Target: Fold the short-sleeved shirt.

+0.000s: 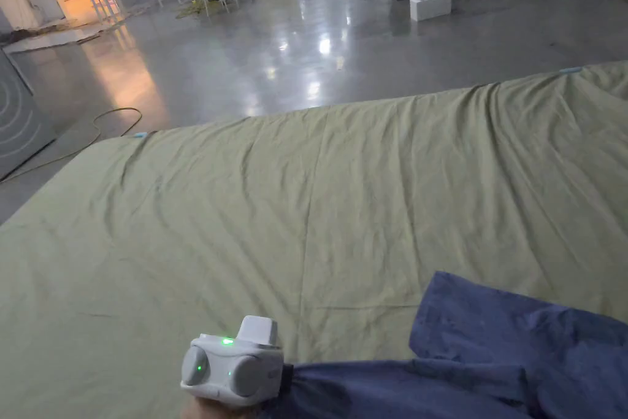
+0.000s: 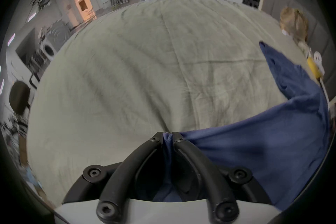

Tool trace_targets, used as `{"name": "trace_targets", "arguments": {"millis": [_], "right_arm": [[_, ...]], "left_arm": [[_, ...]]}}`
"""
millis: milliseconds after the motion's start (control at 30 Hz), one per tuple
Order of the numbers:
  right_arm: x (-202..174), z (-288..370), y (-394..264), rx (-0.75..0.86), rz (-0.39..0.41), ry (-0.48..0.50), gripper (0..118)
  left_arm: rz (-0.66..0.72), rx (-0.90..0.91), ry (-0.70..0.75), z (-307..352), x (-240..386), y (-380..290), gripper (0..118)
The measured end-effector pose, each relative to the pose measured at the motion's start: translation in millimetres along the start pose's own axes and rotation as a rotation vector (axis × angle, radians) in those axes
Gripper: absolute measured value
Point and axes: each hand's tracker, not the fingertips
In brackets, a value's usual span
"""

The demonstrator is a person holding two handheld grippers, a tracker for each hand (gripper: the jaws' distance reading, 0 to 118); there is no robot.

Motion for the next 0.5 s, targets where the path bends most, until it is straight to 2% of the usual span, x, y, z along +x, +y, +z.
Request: {"name": "trace_targets", "arguments": {"millis": [67, 100, 133, 167, 200, 233, 267, 333, 433, 500], "right_arm": [[3, -19, 25, 0.018, 0.041, 0.022, 2], [4, -32, 40, 0.022, 0.067, 0.036, 4], [6, -49, 59, 0.025, 0.104, 0.050, 13], [8, -67, 76, 0.026, 0.143, 0.066, 34], [11, -89, 95, 0.017, 0.181, 0.071, 68], [14, -117, 114, -0.049, 0.203, 0.086, 85], [16, -143, 128, -0.086, 0.221, 0.095, 89], [26, -203, 152, -0.197, 0.267, 0.108, 87], [30, -289, 158, -0.421, 0.378, 0.044, 87], [35, -329, 146, -0.500, 0.445, 0.005, 87]], "left_arm": [[-0.051, -0.020, 0.009, -5, 3, 0, 8], [-0.027, -0.021, -0.001, -8, 1, 1, 8], [-0.009, -0.034, -0.008, -11, -2, 2, 8], [0.026, -0.041, -0.018, -11, -5, 4, 8], [0.049, -0.049, -0.025, -12, -6, 5, 8], [0.049, -0.053, -0.028, -11, -7, 7, 8], [0.033, -0.057, -0.028, -11, -7, 7, 8], [0.032, -0.060, -0.034, -11, -8, 7, 8], [0.036, -0.067, -0.042, -13, -9, 7, 8], [0.031, -0.067, -0.044, -13, -9, 7, 8]]}}
